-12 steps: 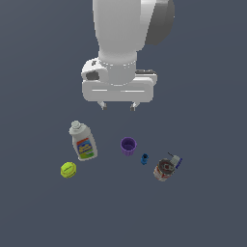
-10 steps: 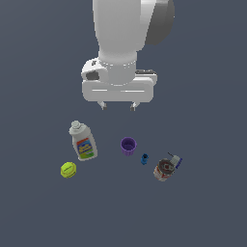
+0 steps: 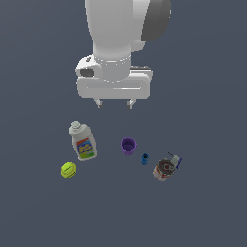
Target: Pick up a designated object from a clutter of objects.
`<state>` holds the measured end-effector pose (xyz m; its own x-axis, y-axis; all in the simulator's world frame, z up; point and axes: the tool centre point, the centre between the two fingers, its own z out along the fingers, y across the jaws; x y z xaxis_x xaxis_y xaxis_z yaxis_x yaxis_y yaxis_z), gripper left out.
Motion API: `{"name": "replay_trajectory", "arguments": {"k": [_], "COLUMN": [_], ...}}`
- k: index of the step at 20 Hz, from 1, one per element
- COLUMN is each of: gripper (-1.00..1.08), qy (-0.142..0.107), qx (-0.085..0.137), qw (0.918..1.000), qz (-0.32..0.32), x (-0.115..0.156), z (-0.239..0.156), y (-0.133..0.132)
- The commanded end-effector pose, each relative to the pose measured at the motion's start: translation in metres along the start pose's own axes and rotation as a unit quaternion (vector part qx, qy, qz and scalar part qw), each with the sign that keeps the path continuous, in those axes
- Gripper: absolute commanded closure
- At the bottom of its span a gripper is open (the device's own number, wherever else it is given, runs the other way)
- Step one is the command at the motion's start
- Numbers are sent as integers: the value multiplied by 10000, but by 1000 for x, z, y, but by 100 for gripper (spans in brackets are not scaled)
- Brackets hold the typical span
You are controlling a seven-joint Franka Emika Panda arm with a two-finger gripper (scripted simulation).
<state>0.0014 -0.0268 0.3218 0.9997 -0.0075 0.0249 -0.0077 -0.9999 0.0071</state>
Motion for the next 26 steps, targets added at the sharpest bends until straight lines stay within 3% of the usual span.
{"name": "replay_trajectory", "arguments": {"k": [1,14,26], "gripper": [-92,-92,-92], "qy": [2,-19,-59], "qx": [5,-30,-46], "qw": [10000,9997,9962], "qz": [-9,246,865], "x": [-1,30,87], "z": [-1,24,100], "y": [1,-28,-109]}}
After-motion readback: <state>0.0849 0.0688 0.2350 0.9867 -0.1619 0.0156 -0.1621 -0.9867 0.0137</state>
